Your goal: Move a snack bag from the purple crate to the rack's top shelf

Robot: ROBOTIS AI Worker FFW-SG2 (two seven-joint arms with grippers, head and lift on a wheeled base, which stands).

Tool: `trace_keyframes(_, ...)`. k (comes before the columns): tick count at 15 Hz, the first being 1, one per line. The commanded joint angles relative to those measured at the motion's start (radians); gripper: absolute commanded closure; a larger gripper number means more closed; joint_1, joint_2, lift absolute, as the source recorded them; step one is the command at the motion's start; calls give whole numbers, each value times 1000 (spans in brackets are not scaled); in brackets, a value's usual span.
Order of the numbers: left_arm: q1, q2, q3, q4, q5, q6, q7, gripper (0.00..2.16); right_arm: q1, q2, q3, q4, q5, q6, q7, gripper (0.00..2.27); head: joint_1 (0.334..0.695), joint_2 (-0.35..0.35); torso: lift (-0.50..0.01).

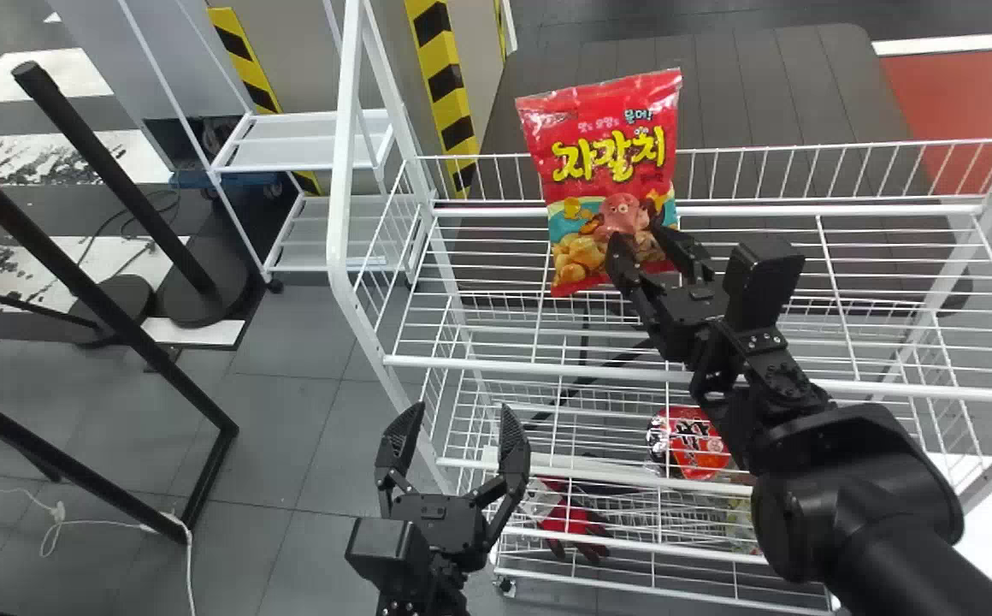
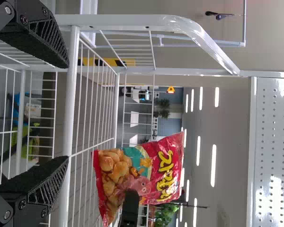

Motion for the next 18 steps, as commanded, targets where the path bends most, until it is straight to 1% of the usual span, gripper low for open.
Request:
trace_keyframes(1, -1, -2, -2, 3, 0, 0, 0, 137, 6, 1, 0, 0, 7, -16, -7, 100, 695, 219, 0)
trace_keyframes(3, -2, -1, 0, 4, 0, 0, 0, 137, 15, 1, 10, -6, 16, -47, -7, 100, 695, 217, 0)
trace_keyframes(6, -2, 4, 5, 3, 14, 0, 0, 137, 81, 1, 31, -81, 86, -121, -36, 107, 695, 226, 0)
trace_keyframes(9, 7, 6, 25, 1, 31, -18, -5, 137, 210, 1, 31, -319, 172, -81, -54, 107, 695, 258, 0)
trace_keyframes(10, 13, 6, 31, -5, 37, -21, -11, 137, 244, 1, 40, -431, 175, -23, -87, 107, 695, 273, 0)
trace_keyframes(11, 19, 7, 34, -9, 40, -28, -18, 137, 276, 1, 51, -526, 174, 17, -103, 103, 695, 302, 0)
trace_keyframes(13, 31, 6, 44, -28, 49, -31, -35, 144, 351, 1, 50, -703, 182, 79, -122, 103, 695, 327, 0)
trace_keyframes(14, 41, 6, 40, -46, 49, -31, -35, 147, 386, -8, 45, -775, 183, 97, -126, 103, 695, 337, 0)
trace_keyframes(15, 53, 6, 37, -71, 49, -28, -35, 147, 428, -61, 33, -845, 189, 119, -133, 103, 695, 346, 0)
trace_keyframes(16, 67, 6, 35, -101, 49, -28, -34, 147, 471, -107, 2, -913, 195, 146, -134, 103, 695, 350, 0)
trace_keyframes(17, 80, 6, 32, -132, 49, -21, -35, 147, 511, -147, -18, -969, 208, 180, -142, 103, 695, 340, 0)
trace_keyframes(18, 97, 7, 32, -166, 48, -9, -35, 147, 560, -196, -42, -1022, 217, 186, -148, 103, 695, 324, 0)
